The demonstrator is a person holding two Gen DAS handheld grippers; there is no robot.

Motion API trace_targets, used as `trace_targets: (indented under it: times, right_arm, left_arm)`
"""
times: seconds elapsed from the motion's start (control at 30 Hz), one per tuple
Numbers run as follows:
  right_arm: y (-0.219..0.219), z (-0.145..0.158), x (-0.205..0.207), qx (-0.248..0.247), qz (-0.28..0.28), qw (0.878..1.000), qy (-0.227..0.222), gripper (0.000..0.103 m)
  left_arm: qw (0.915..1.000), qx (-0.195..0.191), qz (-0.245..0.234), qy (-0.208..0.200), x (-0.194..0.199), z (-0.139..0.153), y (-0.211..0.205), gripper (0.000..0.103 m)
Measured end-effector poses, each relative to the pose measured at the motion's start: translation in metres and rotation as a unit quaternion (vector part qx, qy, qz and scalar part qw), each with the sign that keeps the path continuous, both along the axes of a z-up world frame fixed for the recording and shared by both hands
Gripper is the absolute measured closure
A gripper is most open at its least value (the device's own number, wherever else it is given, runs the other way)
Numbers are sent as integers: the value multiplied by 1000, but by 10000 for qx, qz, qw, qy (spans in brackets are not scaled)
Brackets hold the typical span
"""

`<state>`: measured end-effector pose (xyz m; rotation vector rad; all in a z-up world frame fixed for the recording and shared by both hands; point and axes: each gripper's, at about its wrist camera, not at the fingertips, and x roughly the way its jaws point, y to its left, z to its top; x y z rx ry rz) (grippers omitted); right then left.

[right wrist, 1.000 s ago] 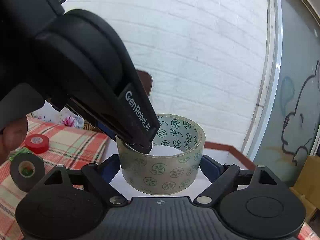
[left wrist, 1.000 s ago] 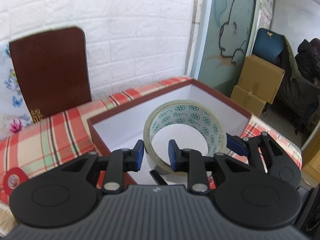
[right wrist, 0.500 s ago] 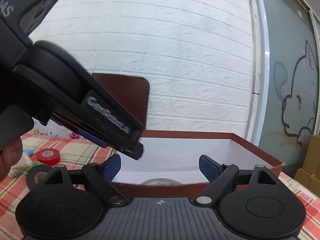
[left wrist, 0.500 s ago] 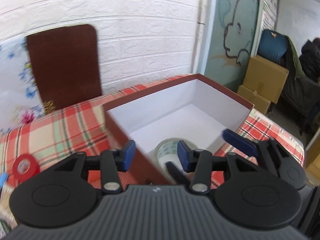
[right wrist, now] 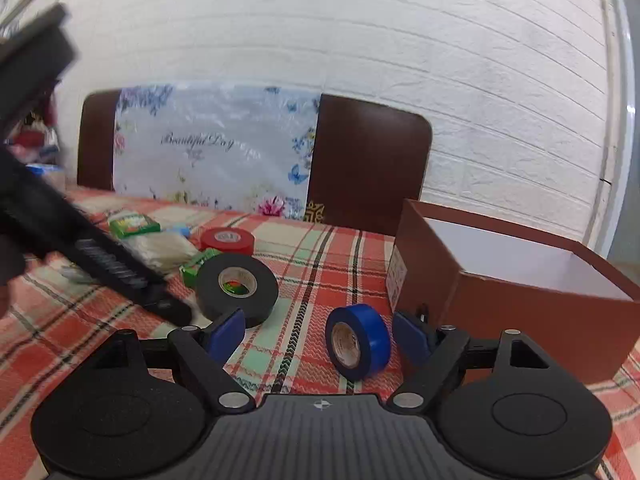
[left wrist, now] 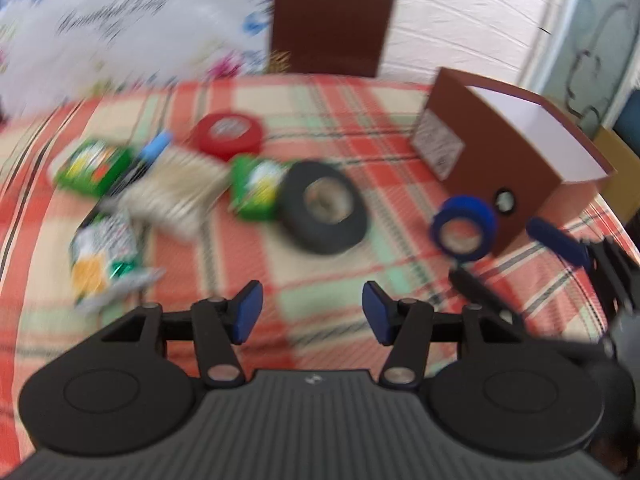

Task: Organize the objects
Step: 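Grasp the blue tape roll with both tools and release it into the brown box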

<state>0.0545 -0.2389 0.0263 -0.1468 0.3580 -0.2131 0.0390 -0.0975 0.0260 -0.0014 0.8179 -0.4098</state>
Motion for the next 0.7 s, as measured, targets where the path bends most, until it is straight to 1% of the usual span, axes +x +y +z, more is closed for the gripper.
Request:
trace_targets:
  times: [0.13,0.2,0.23,0.27,0.3,0.33,0.37,0.4,0.47,0.53,0.7]
  right_arm:
    - [-7,-2,30,-167,-85,9993,332,24]
    - [-11,-5,40,-46,-142,9985,527,24]
    - [-11,-7,38,36,-114,9986,517,27]
    - [-9,-4,31,128,34,9987,491,28]
    - [-3,-1,22,256,296,9980,499,30]
    - [3,1,13,425,638,9956,538,37]
    - [9,4,3,577,936,9924,550,38]
    - [17,5,-7,613,1070,9911,502,38]
    - [26,7,-20,499,950,9934,397,35]
    - [27,6,-25,528,761,9950,372,34]
    - [16,-6,-17,424,197,9965,695,34]
  left_arm:
    - [9998,-67,181,-4,-4,-1,21,46]
    - [9995,-151,272,-15,-4,-1,31,46]
    - [9993,-188,309,-30,-4,0,35,45]
    - [9992,-227,339,-46,-4,1,39,45]
    - [9990,-262,359,-59,-4,1,42,44]
    - [9989,-287,373,-63,-3,1,44,44]
    - [9988,-310,375,-53,-2,1,46,44]
    - [9988,-337,365,-30,-1,0,45,44]
    - [9988,-391,280,27,1,-2,42,44]
    - [9990,-407,143,101,2,-4,34,44]
    - [9976,-461,-367,374,7,-6,-2,44]
